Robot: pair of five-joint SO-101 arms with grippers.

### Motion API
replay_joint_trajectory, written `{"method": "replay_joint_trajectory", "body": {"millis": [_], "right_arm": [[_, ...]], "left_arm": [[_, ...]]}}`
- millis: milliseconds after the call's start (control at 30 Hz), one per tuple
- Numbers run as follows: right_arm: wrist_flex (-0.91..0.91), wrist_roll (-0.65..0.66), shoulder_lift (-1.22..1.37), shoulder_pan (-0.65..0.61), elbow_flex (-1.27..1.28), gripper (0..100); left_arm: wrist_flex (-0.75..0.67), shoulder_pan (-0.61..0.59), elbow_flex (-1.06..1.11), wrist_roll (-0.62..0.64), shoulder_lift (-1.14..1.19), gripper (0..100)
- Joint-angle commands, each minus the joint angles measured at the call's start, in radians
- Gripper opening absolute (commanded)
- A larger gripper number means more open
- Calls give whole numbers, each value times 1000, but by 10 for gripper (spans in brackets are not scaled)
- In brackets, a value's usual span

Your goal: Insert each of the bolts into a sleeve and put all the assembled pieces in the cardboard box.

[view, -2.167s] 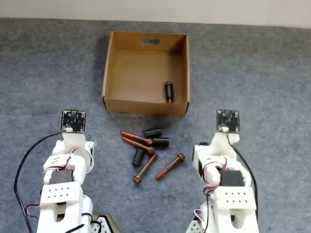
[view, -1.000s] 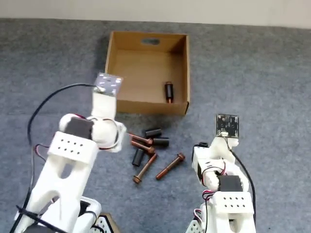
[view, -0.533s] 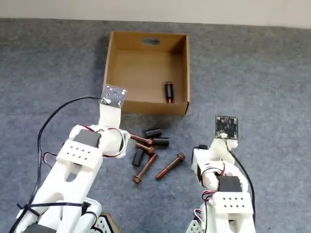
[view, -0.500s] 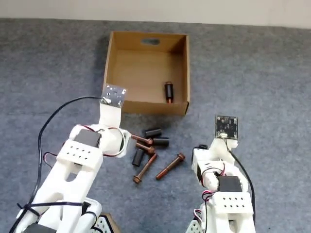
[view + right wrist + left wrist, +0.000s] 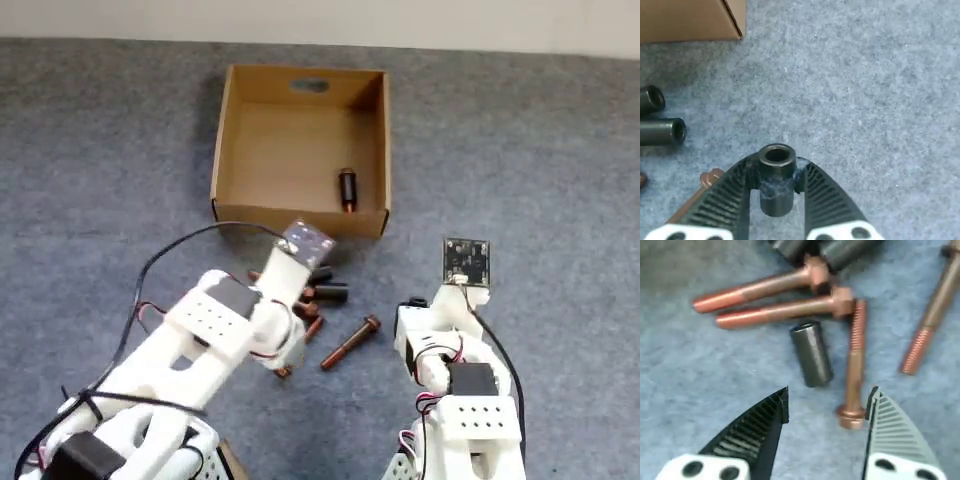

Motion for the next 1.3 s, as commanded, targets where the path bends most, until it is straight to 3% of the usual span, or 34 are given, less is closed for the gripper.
{"method": "replay_joint_trajectory", "body": {"millis": [0,367,700,967,1100,1233,1267], "right_arm": [[-18,-11,-15,-8,-4,7],[-18,-11,-15,-8,-4,7],[-18,-11,-15,-8,-4,7],[-18,-11,-15,-8,-4,7],[-18,-11,-15,-8,-4,7],[-18,-11,-15,-8,-4,7],[-18,-11,-15,-8,-4,7]], "left_arm": [[14,65,5,20,-15,260],[-127,48,67,21,150,258],[-132,50,53,18,94,132],[-123,50,59,18,74,126],[-41,42,56,8,74,112],[44,41,51,-233,74,2],[75,39,51,-310,74,12]]}}
